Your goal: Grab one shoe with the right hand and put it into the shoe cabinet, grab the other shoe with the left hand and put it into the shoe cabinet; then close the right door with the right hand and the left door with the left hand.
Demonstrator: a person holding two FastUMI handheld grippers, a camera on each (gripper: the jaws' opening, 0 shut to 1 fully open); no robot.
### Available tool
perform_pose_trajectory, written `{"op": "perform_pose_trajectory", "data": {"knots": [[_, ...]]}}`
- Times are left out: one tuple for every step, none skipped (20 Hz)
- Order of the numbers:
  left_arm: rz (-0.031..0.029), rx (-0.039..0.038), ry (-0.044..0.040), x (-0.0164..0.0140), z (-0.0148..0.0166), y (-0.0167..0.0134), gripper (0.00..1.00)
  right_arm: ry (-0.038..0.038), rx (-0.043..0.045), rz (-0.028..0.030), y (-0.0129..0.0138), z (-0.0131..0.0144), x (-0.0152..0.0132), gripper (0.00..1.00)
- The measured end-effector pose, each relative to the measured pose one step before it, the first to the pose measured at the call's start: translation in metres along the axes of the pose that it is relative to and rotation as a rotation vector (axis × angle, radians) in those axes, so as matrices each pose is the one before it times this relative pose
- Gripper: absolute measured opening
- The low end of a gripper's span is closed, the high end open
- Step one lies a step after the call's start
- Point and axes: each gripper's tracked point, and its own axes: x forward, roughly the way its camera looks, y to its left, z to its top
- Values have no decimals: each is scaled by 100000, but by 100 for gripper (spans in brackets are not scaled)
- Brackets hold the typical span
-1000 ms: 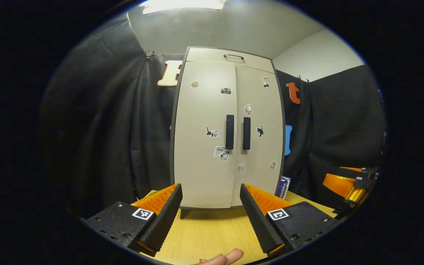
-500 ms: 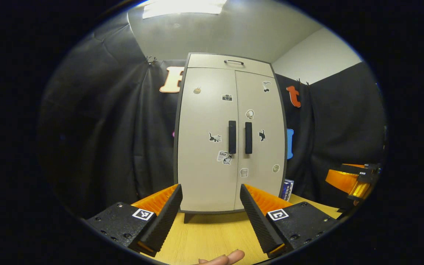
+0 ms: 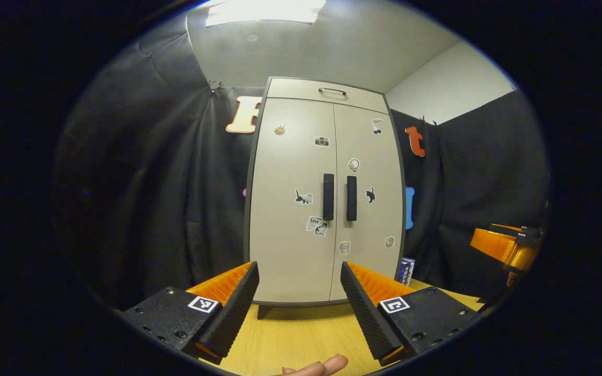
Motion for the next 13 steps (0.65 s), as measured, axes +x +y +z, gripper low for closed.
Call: {"op": "perform_pose_trajectory", "data": {"knots": [[449, -121, 1231, 493, -587, 5, 96, 991, -2751, -762, -405, -603, 501, 94], [167, 38, 882, 552, -415, 24, 96, 454, -1504, -558, -336, -291, 658, 97], [-170, -70, 44, 591, -265, -97, 96, 330, -571, -246, -239, -213, 694, 97], [-113, -47, -365, 571, -259, -17, 97, 433, -14, -282, -268, -311, 635, 96], [464, -91, -352, 803, -255, 131, 93, 166, 50, -394, -422, -223, 752, 96], [954, -558, -955, 637, -147, 310, 96, 198, -243, -913, -544, -290, 741, 96], [548, -885, -1584, 945, -107, 165, 94, 59, -825, -1109, -526, -161, 820, 94], [407, -567, 87, 790, -349, 173, 96, 168, -1306, -1044, -329, -224, 801, 96], [752, -496, 1247, 869, -784, 257, 96, 271, -1320, -838, -271, -165, 899, 97], [441, -262, 1900, 659, -712, 90, 96, 377, -724, -530, -127, -145, 799, 97], [301, -278, 1496, 865, -523, 121, 96, -235, 437, 184, 34, 95, 818, 97], [290, 179, 1218, 661, -303, -9, 96, 82, 756, 538, 108, -52, 663, 94], [759, 432, 824, 554, -121, 149, 96, 305, 695, 593, 71, -65, 605, 96]]}}
